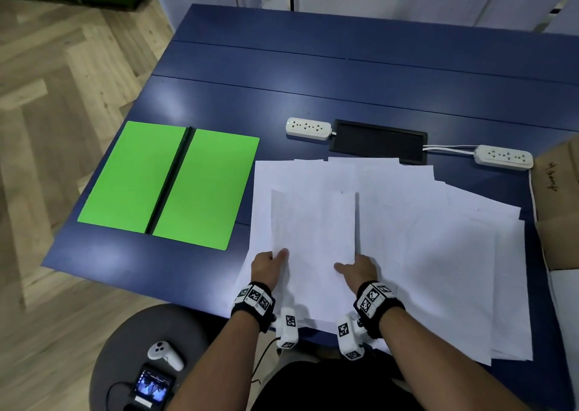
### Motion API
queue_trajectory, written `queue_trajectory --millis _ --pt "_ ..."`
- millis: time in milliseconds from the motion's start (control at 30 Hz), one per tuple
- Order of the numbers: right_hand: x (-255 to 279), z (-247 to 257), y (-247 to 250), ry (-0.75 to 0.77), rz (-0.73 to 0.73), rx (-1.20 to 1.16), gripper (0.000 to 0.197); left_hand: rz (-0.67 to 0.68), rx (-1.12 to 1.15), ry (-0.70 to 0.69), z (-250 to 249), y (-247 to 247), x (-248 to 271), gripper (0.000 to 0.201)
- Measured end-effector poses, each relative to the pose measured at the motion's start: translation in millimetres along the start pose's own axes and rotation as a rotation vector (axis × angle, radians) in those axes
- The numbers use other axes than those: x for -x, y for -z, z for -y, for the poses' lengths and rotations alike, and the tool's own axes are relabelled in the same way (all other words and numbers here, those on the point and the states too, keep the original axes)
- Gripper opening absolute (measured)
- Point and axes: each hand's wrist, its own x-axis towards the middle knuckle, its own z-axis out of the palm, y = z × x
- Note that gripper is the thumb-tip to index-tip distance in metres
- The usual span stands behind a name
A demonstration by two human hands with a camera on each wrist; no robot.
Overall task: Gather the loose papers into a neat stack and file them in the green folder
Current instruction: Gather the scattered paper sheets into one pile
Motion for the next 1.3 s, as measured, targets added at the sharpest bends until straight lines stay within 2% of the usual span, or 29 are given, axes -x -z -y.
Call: queue_trajectory --millis 100,167,233,300,433,567,633,700,767,833,867,933,967,1100,1133,1233,1300 --pt "3.4 0.1 1.5 -0.003 -0.002 0.038 0.019 -0.045 -0.088 -0.007 1.0 5.2 -3.2 0.045" --pt "4.4 -0.6 0.1 0.006 -0.009 0.046 0.025 -0.137 -0.168 -0.053 -2.9 11.8 -7.5 0.032" --pt "4.6 -1.7 -1.0 0.028 -0.019 0.044 0.039 -0.276 -0.272 -0.058 -2.5 19.2 -14.8 0.044" --pt "5.2 -3.8 -0.7 0.033 -0.04 0.058 0.037 -0.332 -0.317 -0.029 -3.7 27.8 -19.5 0.049" --pt "5.4 -7.9 1.7 -0.007 -0.086 0.022 0.031 -0.256 -0.238 -0.025 -4.7 44.4 -28.7 0.04" --pt "13.9 -3.9 5.4 -0.057 -0.089 0.013 0.047 -0.174 -0.278 -0.15 -2.9 53.3 -32.8 0.022" --pt "16.7 -2.1 6.6 -0.054 -0.109 0.03 0.051 -0.14 -0.293 -0.177 1.7 52.6 -36.6 0.025" --pt "14.9 -2.6 4.4 -0.027 -0.152 0.003 0.042 -0.103 -0.306 -0.158 7.6 51.9 -40.3 0.027" --pt "14.6 -2.6 -0.3 -0.002 -0.185 -0.044 0.039 -0.049 -0.26 -0.116 12.6 53.5 -44.4 0.006" --pt "16.1 0.9 -6.3 0.041 -0.182 -0.051 0.055 -0.023 -0.149 -0.083 21.7 53.0 -53.1 0.026" --pt "17.3 4.0 -9.8 0.066 -0.168 -0.054 0.065 -0.018 -0.09 -0.066 21.2 52.2 -51.9 0.029" --pt "18.8 11.5 -18.3 0.12 -0.124 -0.063 0.076 -0.027 -0.001 -0.074 18.4 49.0 -47.3 0.012" --pt "19.5 16.2 -22.9 0.146 -0.084 -0.057 0.08 -0.02 0.025 -0.071 16.0 47.4 -44.6 0.01" --pt "21.0 30.0 -41.5 0.189 0.107 -0.038 0.09 -0.049 0.018 -0.064 20.1 44.7 -47.6 0.035" --pt "21.3 31.6 -45.4 0.192 0.154 -0.038 0.092 -0.039 -0.008 -0.069 19.9 45.7 -47.8 0.034" --pt "20.7 32.8 -50.4 0.208 0.255 0.033 0.088 -0.041 -0.126 -0.091 19.4 46.9 -49.2 0.013" --pt "16.8 31.6 -39.5 0.242 0.172 0.072 0.08 -0.065 -0.214 -0.089 18.1 45.2 -48.0 0.017"
